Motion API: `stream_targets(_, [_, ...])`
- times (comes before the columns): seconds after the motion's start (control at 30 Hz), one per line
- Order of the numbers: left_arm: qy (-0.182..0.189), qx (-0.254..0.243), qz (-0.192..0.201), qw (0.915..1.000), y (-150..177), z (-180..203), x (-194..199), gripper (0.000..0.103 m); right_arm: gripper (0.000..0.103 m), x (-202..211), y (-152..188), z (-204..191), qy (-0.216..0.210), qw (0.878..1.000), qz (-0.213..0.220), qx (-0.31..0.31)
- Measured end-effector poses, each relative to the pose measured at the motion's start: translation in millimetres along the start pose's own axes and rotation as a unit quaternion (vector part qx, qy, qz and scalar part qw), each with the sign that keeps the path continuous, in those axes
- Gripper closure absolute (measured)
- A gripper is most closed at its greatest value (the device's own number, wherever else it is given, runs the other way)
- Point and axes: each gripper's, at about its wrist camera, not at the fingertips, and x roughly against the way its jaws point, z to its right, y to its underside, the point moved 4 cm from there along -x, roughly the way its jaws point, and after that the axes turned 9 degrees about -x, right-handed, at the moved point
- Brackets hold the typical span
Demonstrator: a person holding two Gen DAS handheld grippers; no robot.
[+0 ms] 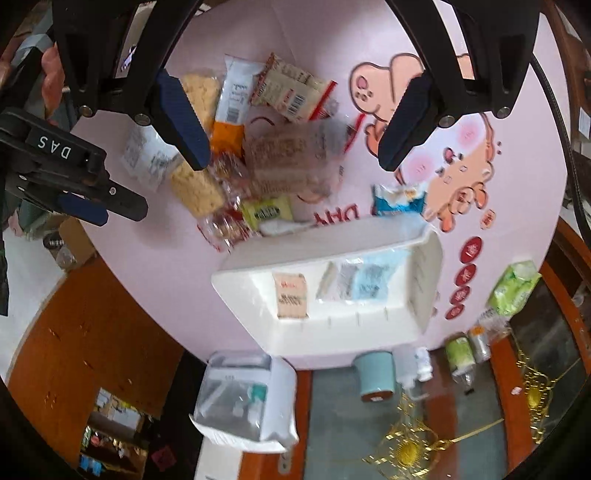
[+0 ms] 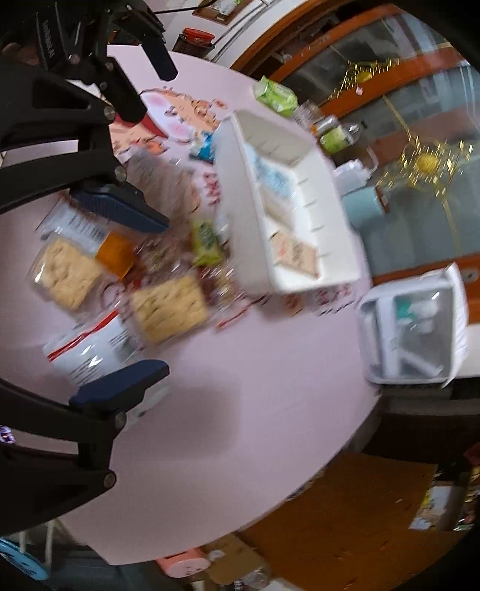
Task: Organize snacks
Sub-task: 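Grasp the clear puffed-snack bag with left tool while right tool grasps white-red bag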
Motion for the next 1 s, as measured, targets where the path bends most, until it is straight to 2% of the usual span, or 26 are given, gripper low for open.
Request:
stream_targets(0.17, [0.016,-0.015,-0.025,0.9995,11.2,23.7,-23.1,0.011,0.031,-25.8,18.7,41.9,0.029,0.998,-0.046,-0.035])
stream_targets(0.3, [0.037,-0.03,-0.048,0.9977,24.3,53.3,-44.0,0.011,0.031,-42.1,29.6,66.7,0.034,0.994,-0.079,-0.073])
stream_targets(0.5, [0.07,-0.092,-0.069,0.9909,38.2,105.2,-66.7,0.011,0.031,-65.5,41.3,85.0,0.017,0.984,-0.13,-0.12])
stream_targets(0.67, [0.106,-0.102,-0.097,0.9844,49.5,131.3,-87.1,0.011,0.031,-88.1,46.6,89.9,-0.02,0.975,-0.163,-0.15])
stream_targets(0.73, [0.122,-0.094,-0.115,0.9814,55.2,138.8,-98.3,0.011,0.029,-91.0,42.2,85.7,-0.02,0.978,-0.151,-0.14])
stream_targets(0.8, [0.124,-0.088,-0.127,0.9803,58.3,141.4,-107.6,0.012,0.032,-95.5,39.5,80.6,-0.013,0.982,-0.146,-0.122])
stream_targets(0.93, [0.122,-0.072,-0.149,0.9788,65.0,145.9,-123.0,0.012,0.04,-97.4,35.0,75.9,-0.014,0.987,-0.131,-0.093])
stream_targets(1.0, [0.117,-0.068,-0.156,0.9784,68.5,150.2,-130.1,0.012,0.049,-93.6,33.3,78.3,-0.018,0.989,-0.12,-0.087])
